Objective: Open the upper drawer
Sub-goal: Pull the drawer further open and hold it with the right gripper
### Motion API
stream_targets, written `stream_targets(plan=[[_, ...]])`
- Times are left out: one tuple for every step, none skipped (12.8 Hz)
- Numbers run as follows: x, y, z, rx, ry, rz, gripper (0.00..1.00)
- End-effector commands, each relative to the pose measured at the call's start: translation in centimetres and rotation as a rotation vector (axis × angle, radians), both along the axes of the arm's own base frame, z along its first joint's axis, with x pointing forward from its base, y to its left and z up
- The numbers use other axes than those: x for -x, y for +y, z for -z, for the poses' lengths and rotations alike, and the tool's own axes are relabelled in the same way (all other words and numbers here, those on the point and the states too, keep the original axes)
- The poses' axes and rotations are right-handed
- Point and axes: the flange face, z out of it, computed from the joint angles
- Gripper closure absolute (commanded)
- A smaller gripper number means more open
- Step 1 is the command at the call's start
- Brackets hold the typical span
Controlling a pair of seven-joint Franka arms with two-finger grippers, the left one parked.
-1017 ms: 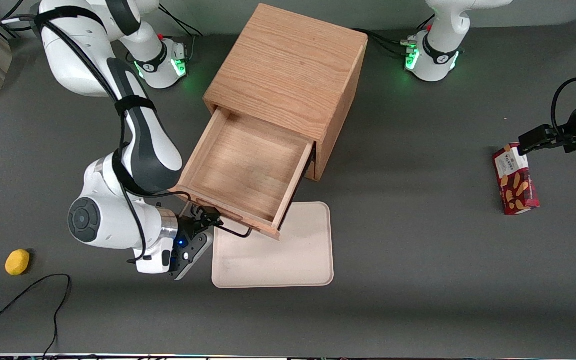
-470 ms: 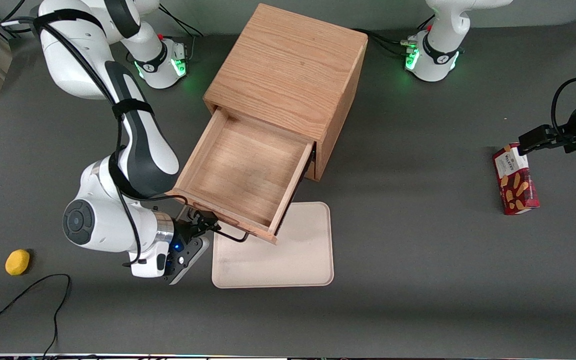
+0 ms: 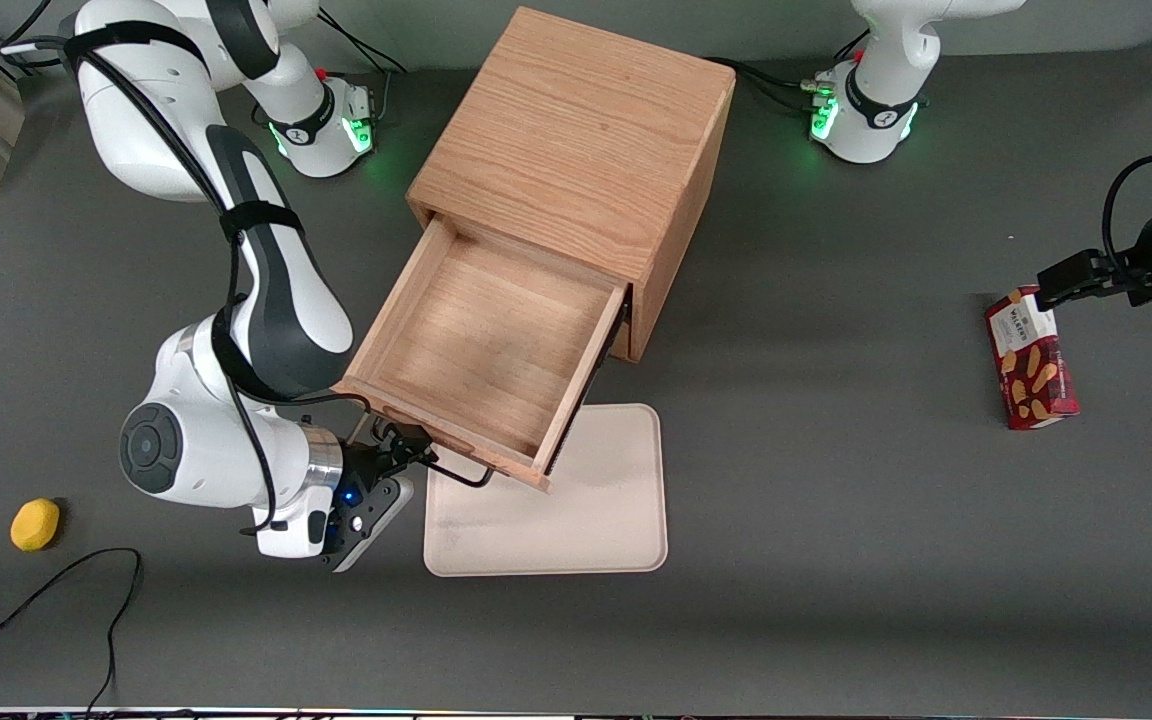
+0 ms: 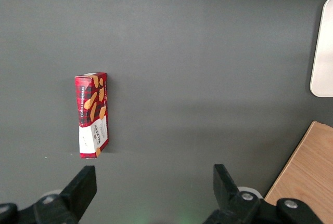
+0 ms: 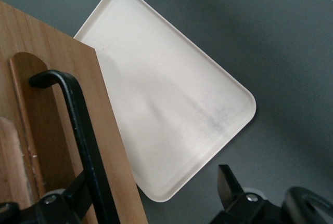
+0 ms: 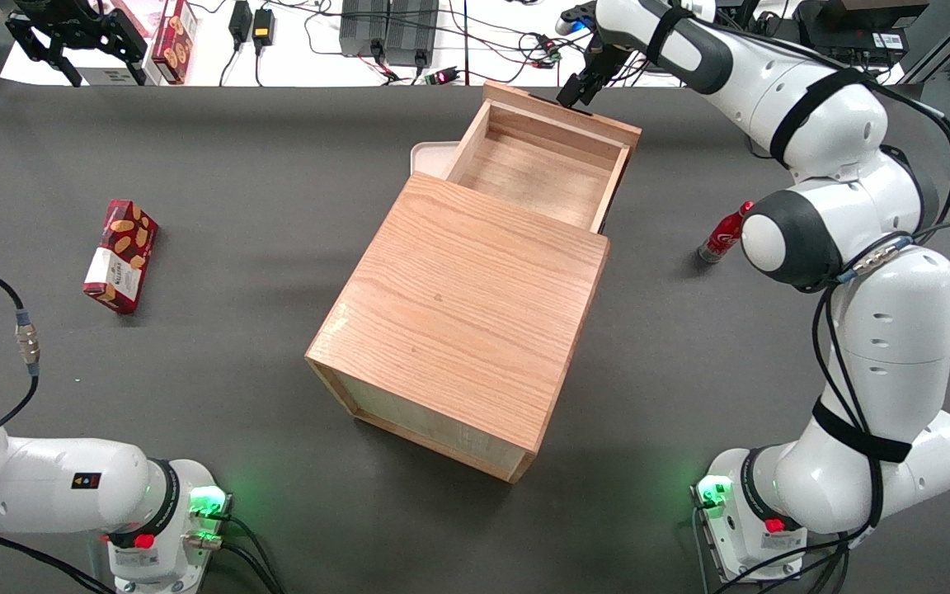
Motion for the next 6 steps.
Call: stream_targets(plan=[[-1.65, -1.91, -0.97, -0.011, -0.048, 0.017, 0.00], [-1.77, -2.01, -1.22, -0.012, -0.054, 0.019, 0.00], [-1.85, -2.10, -1.01, -0.012, -0.051, 0.020, 0.00], [-1.95, -2.20, -1.13, -0.013, -0.055, 0.022, 0.00], [-2.06, -2.53, -1.20, -0.013, -0.057, 0.026, 0.00], [-2.07, -2.54, -1.20, -0.013, -0.057, 0.026, 0.00]])
